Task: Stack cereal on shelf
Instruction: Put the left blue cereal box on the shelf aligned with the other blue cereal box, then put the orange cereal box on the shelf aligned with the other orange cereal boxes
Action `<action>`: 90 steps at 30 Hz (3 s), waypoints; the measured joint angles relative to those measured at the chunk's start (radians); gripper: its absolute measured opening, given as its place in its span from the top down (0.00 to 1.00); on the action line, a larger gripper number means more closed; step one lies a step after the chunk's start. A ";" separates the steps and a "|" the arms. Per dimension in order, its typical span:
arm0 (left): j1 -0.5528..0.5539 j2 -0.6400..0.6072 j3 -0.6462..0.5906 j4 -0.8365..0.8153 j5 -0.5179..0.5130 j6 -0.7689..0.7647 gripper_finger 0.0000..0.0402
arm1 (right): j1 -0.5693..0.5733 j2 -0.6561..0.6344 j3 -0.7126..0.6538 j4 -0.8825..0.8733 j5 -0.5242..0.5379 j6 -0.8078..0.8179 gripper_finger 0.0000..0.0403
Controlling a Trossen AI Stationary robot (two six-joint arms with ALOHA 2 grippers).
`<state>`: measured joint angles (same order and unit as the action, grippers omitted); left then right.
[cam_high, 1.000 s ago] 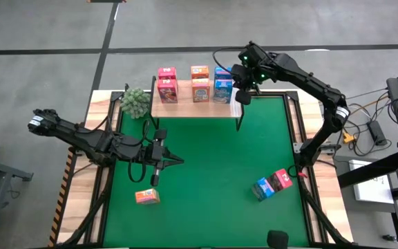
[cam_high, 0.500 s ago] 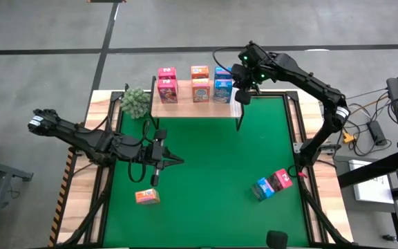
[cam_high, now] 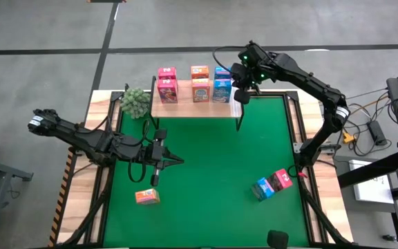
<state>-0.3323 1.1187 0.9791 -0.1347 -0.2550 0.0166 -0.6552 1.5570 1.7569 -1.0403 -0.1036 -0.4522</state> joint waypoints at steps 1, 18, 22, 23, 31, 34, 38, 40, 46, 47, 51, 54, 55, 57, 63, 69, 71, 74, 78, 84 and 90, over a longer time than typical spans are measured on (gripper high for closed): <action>0.000 0.000 0.000 0.000 0.000 0.000 1.00 | 0.000 0.000 0.000 -0.003 0.000 0.001 0.97; 0.000 0.000 0.000 0.000 0.000 0.003 1.00 | 0.003 -0.088 -0.001 0.186 -0.075 0.057 0.97; 0.000 0.000 0.000 0.000 0.000 0.007 1.00 | 0.003 -0.059 -0.011 0.269 -0.167 0.059 0.97; 0.000 0.000 0.000 -0.001 0.000 0.007 1.00 | 0.005 -0.049 -0.012 0.279 -0.171 0.058 0.97; 0.000 0.000 0.000 -0.009 0.000 0.007 1.00 | 0.010 0.020 -0.020 0.316 -0.186 0.049 0.97; 0.000 0.000 0.000 -0.009 0.000 0.007 1.00 | 0.009 0.031 -0.021 0.315 -0.185 0.049 0.97; 0.000 0.000 -0.001 -0.009 0.000 0.006 1.00 | 0.009 0.033 -0.021 0.313 -0.185 0.049 0.97; 0.000 0.000 -0.004 -0.009 0.000 0.005 1.00 | 0.009 0.033 -0.021 0.313 -0.185 0.049 0.97; 0.000 0.000 -0.006 -0.011 0.000 0.000 1.00 | 0.009 0.033 -0.021 0.293 -0.185 0.049 0.97; 0.000 0.000 -0.006 -0.011 0.000 0.000 1.00 | 0.009 0.033 -0.021 0.286 -0.184 0.049 0.97; 0.000 0.000 -0.006 -0.010 0.001 0.000 1.00 | 0.009 0.033 -0.023 0.267 -0.185 0.049 0.97; 0.000 0.000 -0.006 -0.010 0.001 0.000 1.00 | 0.009 0.033 -0.023 0.263 -0.184 0.049 0.97; 0.000 0.000 -0.006 -0.009 0.001 0.000 1.00 | 0.009 0.033 -0.023 0.262 -0.183 0.049 0.97; 0.000 0.000 -0.006 -0.008 0.001 0.000 1.00 | 0.009 0.033 -0.023 0.262 -0.163 0.049 0.97; 0.000 0.000 -0.006 -0.008 0.001 0.000 1.00 | 0.009 0.033 -0.023 0.261 -0.132 0.049 0.97; 0.000 0.000 -0.006 -0.008 0.001 0.000 1.00 | 0.009 0.033 -0.023 0.261 -0.132 0.052 0.97; 0.000 0.000 -0.007 -0.008 0.001 0.000 1.00 | 0.009 0.032 -0.023 0.262 -0.132 0.056 0.97; 0.000 0.000 -0.007 -0.008 0.001 0.000 1.00 | 0.010 0.028 -0.023 0.265 -0.131 0.062 0.97; 0.000 0.000 -0.007 -0.008 0.001 0.000 1.00 | 0.010 0.020 -0.011 0.266 -0.131 0.071 0.97; 0.000 0.000 -0.007 -0.008 0.001 -0.020 1.00 | 0.034 -0.014 -0.002 0.261 -0.132 0.081 0.97; -0.001 0.000 -0.007 -0.008 0.000 -0.103 1.00 | 0.132 -0.081 -0.011 0.237 -0.140 0.085 0.97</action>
<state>-0.3332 1.1191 0.9718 -0.1429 -0.2546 -0.0861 -0.5231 1.4756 1.7461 -0.8037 -0.2432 -0.3668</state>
